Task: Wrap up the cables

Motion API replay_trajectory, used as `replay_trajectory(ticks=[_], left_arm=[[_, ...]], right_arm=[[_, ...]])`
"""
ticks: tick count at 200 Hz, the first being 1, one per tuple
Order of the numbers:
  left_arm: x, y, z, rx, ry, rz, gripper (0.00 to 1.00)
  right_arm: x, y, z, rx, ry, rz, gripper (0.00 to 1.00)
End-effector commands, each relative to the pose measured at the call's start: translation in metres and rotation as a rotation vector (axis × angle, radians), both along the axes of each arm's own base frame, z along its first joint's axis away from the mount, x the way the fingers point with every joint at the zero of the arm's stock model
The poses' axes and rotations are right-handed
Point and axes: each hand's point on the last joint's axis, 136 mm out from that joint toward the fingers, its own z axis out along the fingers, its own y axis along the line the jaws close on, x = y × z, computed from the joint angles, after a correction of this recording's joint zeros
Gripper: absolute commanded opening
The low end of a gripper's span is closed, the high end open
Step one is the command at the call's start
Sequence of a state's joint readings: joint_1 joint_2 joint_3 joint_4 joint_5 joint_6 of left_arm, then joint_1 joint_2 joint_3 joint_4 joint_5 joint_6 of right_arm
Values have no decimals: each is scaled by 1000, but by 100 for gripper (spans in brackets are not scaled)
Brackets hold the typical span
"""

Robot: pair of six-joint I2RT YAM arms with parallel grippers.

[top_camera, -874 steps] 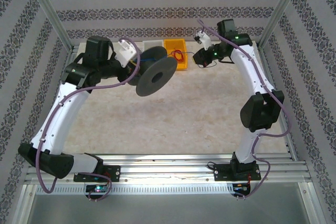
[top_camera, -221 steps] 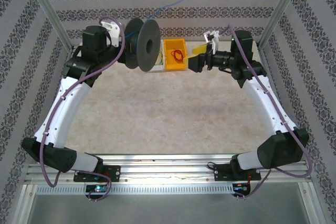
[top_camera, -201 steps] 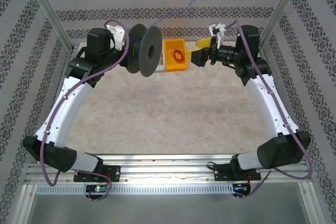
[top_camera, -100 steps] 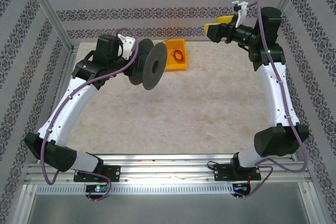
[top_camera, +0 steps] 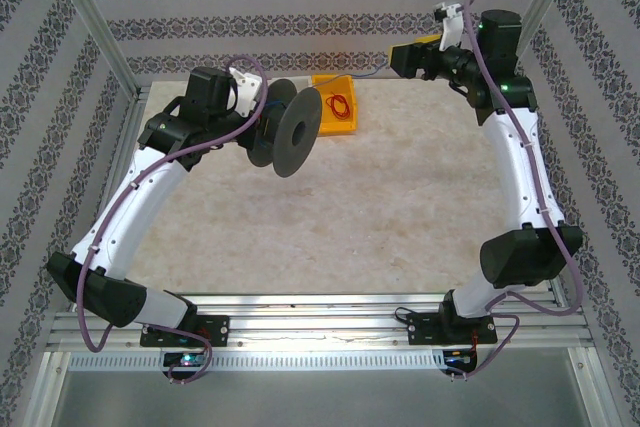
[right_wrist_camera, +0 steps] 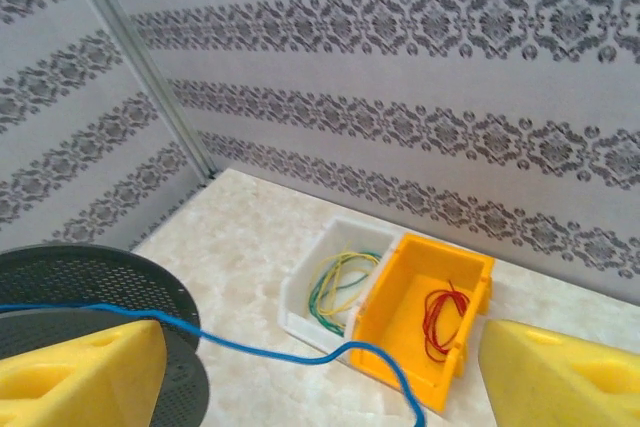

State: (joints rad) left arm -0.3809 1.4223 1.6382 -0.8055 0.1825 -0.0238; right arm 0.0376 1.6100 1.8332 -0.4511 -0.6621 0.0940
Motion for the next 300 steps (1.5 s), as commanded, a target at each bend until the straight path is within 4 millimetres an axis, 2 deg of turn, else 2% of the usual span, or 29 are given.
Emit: replay_trajectory(ticks=[1, 50, 86, 99, 113, 129, 157, 195, 219, 236, 256, 300], left_arm=[[-1, -11, 31, -30, -81, -47, 0], [-2, -13, 37, -32, -89, -55, 0], [-2, -16, 34, -28, -79, -65, 0], [-2, -16, 31, -23, -73, -68, 0], [-2, -17, 28, -20, -67, -74, 0], [-3, -18, 27, -20, -64, -77, 0], [-3, -19, 24, -17, -57, -84, 0], [-5, -23, 21, -20, -44, -113, 0], [-16, -31, 23, -38, -40, -187, 0], [-34, -44, 36, -110, -60, -305, 0], [-47, -47, 69, -241, -135, -369, 0], [-45, -11, 148, -576, -317, -352, 0]], right_arm=[[11, -4, -8, -59, 7, -58, 79], [16, -9, -15, -103, 14, -119, 65], [15, -15, -7, -112, -28, -161, 53], [14, -17, -4, -112, -43, -173, 43], [15, -20, -2, -111, -48, -183, 37], [14, -23, 1, -108, -56, -189, 21], [14, -27, -2, -109, -51, -197, 0], [13, -37, -7, -95, -44, -199, 0], [15, -46, -15, -72, -33, -197, 0], [18, -55, -27, -59, -22, -202, 0], [20, -64, -47, -34, 3, -207, 0], [11, -68, -96, 1, 56, -226, 0]])
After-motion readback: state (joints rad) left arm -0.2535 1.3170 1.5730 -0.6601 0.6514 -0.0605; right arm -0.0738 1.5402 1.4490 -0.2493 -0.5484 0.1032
